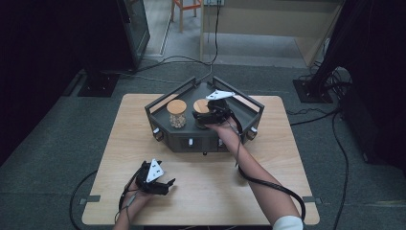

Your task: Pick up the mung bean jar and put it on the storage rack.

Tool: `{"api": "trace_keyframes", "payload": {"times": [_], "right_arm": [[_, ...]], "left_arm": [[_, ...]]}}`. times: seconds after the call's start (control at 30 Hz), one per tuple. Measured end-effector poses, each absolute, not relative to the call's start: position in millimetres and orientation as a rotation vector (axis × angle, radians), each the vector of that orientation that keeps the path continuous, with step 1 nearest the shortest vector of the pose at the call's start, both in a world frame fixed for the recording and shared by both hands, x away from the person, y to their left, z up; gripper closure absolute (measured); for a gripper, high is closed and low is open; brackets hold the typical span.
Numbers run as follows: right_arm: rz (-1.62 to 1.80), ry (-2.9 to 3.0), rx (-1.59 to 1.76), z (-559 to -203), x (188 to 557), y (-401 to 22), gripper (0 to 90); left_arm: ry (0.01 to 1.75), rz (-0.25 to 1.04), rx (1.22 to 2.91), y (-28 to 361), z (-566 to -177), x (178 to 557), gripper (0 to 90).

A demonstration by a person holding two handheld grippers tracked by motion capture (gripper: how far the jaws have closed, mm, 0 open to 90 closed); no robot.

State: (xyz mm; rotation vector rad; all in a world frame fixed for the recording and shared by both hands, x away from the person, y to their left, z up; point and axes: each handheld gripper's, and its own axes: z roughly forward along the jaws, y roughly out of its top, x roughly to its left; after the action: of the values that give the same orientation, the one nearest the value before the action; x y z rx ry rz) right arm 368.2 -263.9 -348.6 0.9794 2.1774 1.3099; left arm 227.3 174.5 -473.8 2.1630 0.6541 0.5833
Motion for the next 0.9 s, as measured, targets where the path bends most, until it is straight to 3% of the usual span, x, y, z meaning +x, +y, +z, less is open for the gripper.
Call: {"api": "trace_keyframes", "payload": {"times": [0.9], "right_arm": [[1.262,2.199,0.994,-349.9,374.0,-258.1,24.9]], "left_arm": [[0.656,0.578,2.17,173.2,-474.0,229.1,12.4]]}}
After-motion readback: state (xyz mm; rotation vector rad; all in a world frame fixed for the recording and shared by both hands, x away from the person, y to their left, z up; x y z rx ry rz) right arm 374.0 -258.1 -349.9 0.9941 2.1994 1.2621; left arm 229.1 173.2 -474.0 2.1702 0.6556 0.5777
